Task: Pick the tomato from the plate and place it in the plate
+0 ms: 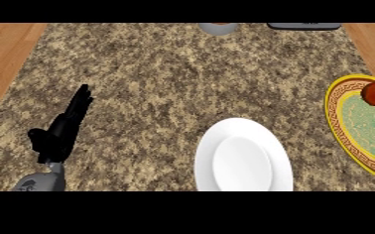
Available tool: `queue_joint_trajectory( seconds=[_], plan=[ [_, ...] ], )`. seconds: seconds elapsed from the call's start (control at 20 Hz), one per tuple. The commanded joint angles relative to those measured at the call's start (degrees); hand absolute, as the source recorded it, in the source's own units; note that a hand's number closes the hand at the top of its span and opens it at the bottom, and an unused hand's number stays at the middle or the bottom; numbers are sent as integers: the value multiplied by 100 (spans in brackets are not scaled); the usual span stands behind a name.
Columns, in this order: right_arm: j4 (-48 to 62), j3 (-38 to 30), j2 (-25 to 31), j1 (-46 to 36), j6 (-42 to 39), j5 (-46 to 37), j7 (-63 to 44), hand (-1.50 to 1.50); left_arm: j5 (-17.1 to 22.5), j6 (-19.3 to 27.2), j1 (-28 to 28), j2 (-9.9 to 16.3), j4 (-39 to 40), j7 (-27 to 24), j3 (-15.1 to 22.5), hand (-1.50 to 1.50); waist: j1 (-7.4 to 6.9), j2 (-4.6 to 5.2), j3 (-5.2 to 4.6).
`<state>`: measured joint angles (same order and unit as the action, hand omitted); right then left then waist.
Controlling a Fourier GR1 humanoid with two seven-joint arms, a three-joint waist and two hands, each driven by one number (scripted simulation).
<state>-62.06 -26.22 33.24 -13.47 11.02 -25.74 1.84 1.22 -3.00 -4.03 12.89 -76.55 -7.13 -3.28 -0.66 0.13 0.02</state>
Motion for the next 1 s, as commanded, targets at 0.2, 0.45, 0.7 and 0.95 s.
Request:
queue_joint_trajectory(
  seconds=[0.2, 0.45, 0.7, 0.95],
  plan=[
    [1042, -268, -262, -764, 315, 412, 100, -150, 31, -180, -17, 77, -117, 145, -92, 0, 19, -7, 1],
    [1074, -1313, -138, -620, 188, 1545, 941, -150, -66, 84, -117, -43, -168, 323, -80, 0, 85, -10, 8],
    [1362, -2192, 263, -127, -1056, 2709, 1488, -150, -63, 57, 166, -74, -266, 134, -92, 0, 138, -28, 8],
    [2006, -2765, 578, 620, -1871, 3245, 2287, -150, -85, -26, -28, -5, -12, 189, -151, 0, 117, -9, 6]
  ],
)
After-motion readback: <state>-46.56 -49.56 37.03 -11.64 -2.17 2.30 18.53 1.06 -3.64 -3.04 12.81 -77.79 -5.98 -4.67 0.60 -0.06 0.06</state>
